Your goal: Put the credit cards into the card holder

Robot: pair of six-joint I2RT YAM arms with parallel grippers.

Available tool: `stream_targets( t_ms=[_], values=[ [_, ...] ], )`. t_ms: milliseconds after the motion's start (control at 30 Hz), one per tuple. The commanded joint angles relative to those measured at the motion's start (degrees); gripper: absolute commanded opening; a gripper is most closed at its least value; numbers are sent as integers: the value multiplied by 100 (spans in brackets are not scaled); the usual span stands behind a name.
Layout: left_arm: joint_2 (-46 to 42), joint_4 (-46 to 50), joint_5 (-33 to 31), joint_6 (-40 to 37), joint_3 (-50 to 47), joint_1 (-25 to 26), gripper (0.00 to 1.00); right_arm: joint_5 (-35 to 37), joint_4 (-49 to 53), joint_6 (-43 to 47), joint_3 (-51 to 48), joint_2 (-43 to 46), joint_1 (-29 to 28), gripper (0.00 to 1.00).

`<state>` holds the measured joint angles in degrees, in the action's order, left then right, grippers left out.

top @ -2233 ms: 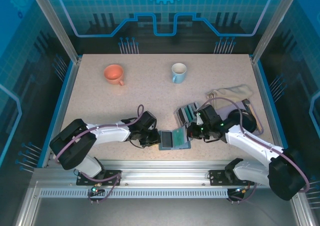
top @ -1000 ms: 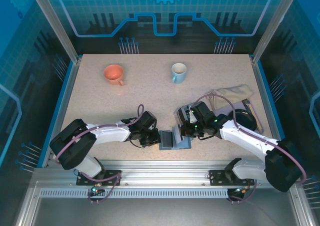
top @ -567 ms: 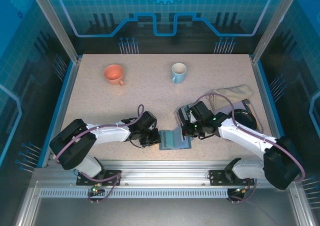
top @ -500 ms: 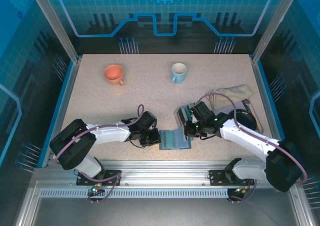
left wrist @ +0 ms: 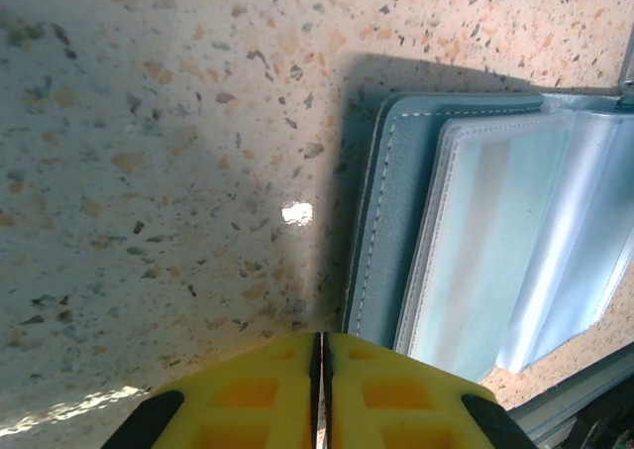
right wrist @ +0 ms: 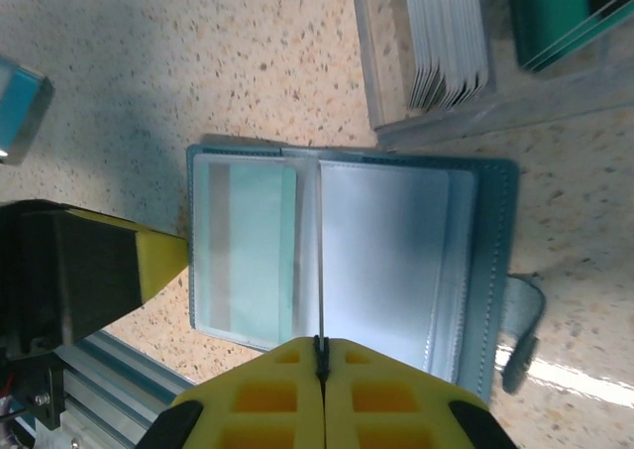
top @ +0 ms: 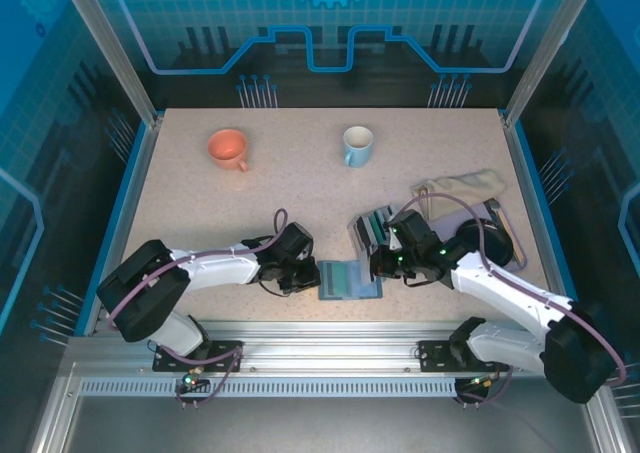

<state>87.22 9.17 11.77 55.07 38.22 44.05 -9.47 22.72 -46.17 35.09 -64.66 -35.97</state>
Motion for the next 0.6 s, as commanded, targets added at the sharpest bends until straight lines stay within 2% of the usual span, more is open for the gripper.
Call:
stream_targets(
  t_ms=[0, 567],
  values=[
    [43, 98, -27, -105, 191, 25, 12, -468, -790, -244, -230, -248, 11, 5],
    [361, -115, 73, -25, 141, 40, 12, -674, -1931, -506, -710, -1120, -75, 5]
  ],
)
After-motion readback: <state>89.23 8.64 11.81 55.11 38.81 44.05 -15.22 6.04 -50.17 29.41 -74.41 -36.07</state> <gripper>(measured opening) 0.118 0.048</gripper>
